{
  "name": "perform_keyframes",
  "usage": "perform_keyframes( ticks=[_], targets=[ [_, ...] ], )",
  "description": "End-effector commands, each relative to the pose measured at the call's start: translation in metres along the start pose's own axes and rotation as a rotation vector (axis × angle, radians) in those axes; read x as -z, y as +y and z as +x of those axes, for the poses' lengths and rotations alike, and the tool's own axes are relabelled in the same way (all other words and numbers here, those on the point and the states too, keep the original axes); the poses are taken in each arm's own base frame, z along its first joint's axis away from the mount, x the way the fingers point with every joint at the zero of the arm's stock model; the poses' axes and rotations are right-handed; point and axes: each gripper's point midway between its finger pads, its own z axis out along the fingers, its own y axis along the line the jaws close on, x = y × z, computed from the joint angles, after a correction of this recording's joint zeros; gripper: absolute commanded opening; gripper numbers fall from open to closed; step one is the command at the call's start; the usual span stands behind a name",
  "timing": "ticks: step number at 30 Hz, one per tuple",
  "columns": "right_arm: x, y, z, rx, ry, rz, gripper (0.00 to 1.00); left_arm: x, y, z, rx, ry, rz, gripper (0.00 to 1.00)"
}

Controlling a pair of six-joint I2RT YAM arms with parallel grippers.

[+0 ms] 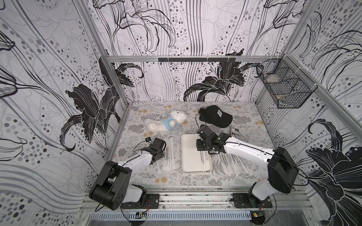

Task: Put the straws into the storage box
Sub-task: Pick up the straw from the center of the board, then place the straw in the storage box.

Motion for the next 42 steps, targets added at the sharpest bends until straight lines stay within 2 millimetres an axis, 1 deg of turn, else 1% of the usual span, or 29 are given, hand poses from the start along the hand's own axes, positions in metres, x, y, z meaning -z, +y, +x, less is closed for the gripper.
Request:
perform_keyframes(
  ticks=[1, 2, 6, 8, 10, 12, 13, 15, 18, 20, 21, 23, 25, 26, 27, 28, 29, 30, 31, 32, 35, 39, 42],
  targets=[
    [0.001, -0.005, -0.001, -0.01, -0.009, 0.023, 0.21, -0.003, -0.001, -0.001, 0.018, -0.006, 0.017, 0.3],
    [0.001, -0.004, -0.002, -0.011, -0.011, 0.023, 0.2, -0.004, 0.0, 0.001, 0.02, -0.001, 0.015, 0.25],
    [0.002, -0.004, -0.005, -0.009, -0.022, 0.024, 0.21, -0.003, 0.002, 0.006, 0.033, 0.011, 0.026, 0.1],
    [0.002, -0.004, -0.006, -0.007, -0.024, 0.024, 0.21, 0.0, 0.002, 0.004, 0.034, 0.005, 0.029, 0.07],
    [0.003, -0.003, -0.006, -0.003, -0.024, 0.024, 0.2, 0.006, 0.003, -0.003, 0.028, -0.014, 0.017, 0.06],
    [0.003, -0.003, -0.006, -0.001, -0.023, 0.026, 0.21, 0.018, 0.002, -0.015, 0.017, -0.045, 0.01, 0.06],
    [0.004, -0.003, -0.007, 0.001, -0.023, 0.026, 0.21, 0.027, 0.003, -0.025, 0.007, -0.069, -0.003, 0.05],
    [0.008, -0.004, -0.009, 0.0, -0.032, 0.025, 0.2, 0.047, 0.001, -0.045, -0.005, -0.118, -0.01, 0.03],
    [0.013, -0.011, -0.015, -0.017, -0.049, 0.027, 0.2, 0.079, -0.002, -0.074, -0.029, -0.193, -0.009, 0.0],
    [0.016, -0.02, -0.018, -0.044, -0.054, 0.024, 0.21, 0.095, -0.017, -0.084, -0.053, -0.213, 0.047, 0.0],
    [0.017, -0.026, -0.02, -0.062, -0.059, 0.02, 0.21, 0.102, -0.034, -0.084, -0.075, -0.216, 0.105, 0.0],
    [0.019, -0.036, -0.023, -0.093, -0.066, 0.017, 0.2, 0.117, -0.079, -0.075, -0.138, -0.213, 0.245, 0.0],
    [0.021, -0.047, -0.027, -0.119, -0.075, 0.026, 0.21, 0.137, -0.14, -0.05, -0.234, -0.197, 0.425, 0.0],
    [0.023, -0.052, -0.029, -0.128, -0.08, 0.03, 0.2, 0.146, -0.164, -0.037, -0.267, -0.195, 0.497, 0.0],
    [0.025, -0.058, -0.031, -0.138, -0.087, 0.036, 0.2, 0.15, -0.188, -0.024, -0.293, -0.186, 0.564, 0.0],
    [0.026, -0.063, -0.033, -0.145, -0.094, 0.042, 0.2, 0.148, -0.209, -0.006, -0.32, -0.156, 0.611, 0.0],
    [0.028, -0.067, -0.034, -0.15, -0.099, 0.047, 0.21, 0.151, -0.224, 0.004, -0.336, -0.142, 0.649, 0.0],
    [0.03, -0.073, -0.035, -0.157, -0.106, 0.055, 0.21, 0.147, -0.237, 0.016, -0.358, -0.129, 0.661, 0.0],
    [0.032, -0.077, -0.035, -0.159, -0.11, 0.064, 0.2, 0.138, -0.246, 0.026, -0.368, -0.112, 0.653, 0.0],
    [0.033, -0.081, -0.034, -0.163, -0.112, 0.073, 0.2, 0.134, -0.253, 0.031, -0.368, -0.101, 0.664, 0.0],
    [0.034, -0.091, -0.03, -0.174, -0.109, 0.088, 0.21, 0.113, -0.266, 0.05, -0.371, -0.055, 0.671, 0.0],
    [0.033, -0.097, -0.023, -0.182, -0.103, 0.098, 0.2, 0.091, -0.27, 0.074, -0.384, -0.016, 0.648, 0.0],
    [0.03, -0.1, -0.02, -0.185, -0.096, 0.103, 0.21, 0.077, -0.271, 0.086, -0.355, 0.017, 0.648, 0.0]
  ],
)
